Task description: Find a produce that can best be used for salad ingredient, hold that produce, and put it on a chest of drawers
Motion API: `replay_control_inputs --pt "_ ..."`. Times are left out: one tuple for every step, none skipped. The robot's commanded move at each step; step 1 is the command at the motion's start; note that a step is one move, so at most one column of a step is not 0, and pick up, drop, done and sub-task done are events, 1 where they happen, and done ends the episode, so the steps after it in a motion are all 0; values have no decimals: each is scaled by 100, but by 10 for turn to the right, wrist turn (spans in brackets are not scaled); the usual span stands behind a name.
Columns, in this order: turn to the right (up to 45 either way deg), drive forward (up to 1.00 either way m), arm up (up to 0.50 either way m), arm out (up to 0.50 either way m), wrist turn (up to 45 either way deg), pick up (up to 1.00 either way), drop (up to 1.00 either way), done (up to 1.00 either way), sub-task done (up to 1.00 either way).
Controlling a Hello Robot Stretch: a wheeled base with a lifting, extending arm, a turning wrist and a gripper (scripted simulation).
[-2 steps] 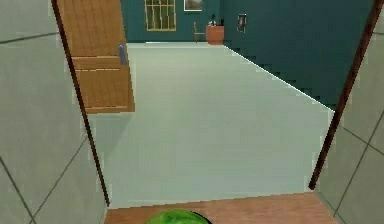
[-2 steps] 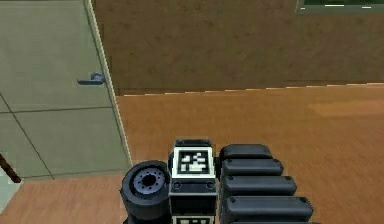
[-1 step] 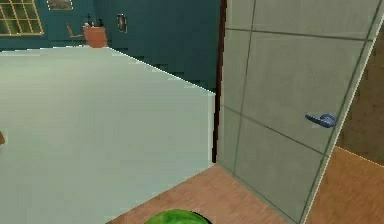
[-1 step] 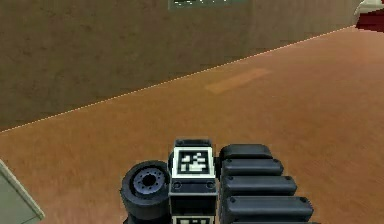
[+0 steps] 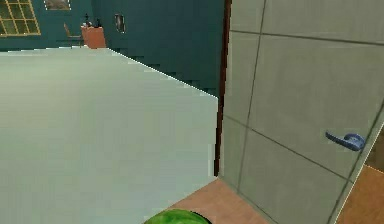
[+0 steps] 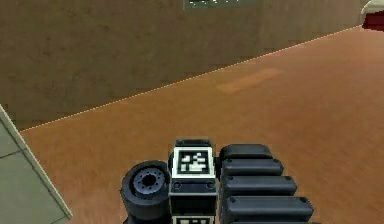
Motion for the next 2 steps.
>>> replay_control_inputs --pt "-330 0 0 0 0 0 0 0 0" --pt "0 50 0 0 0 0 0 0 0"
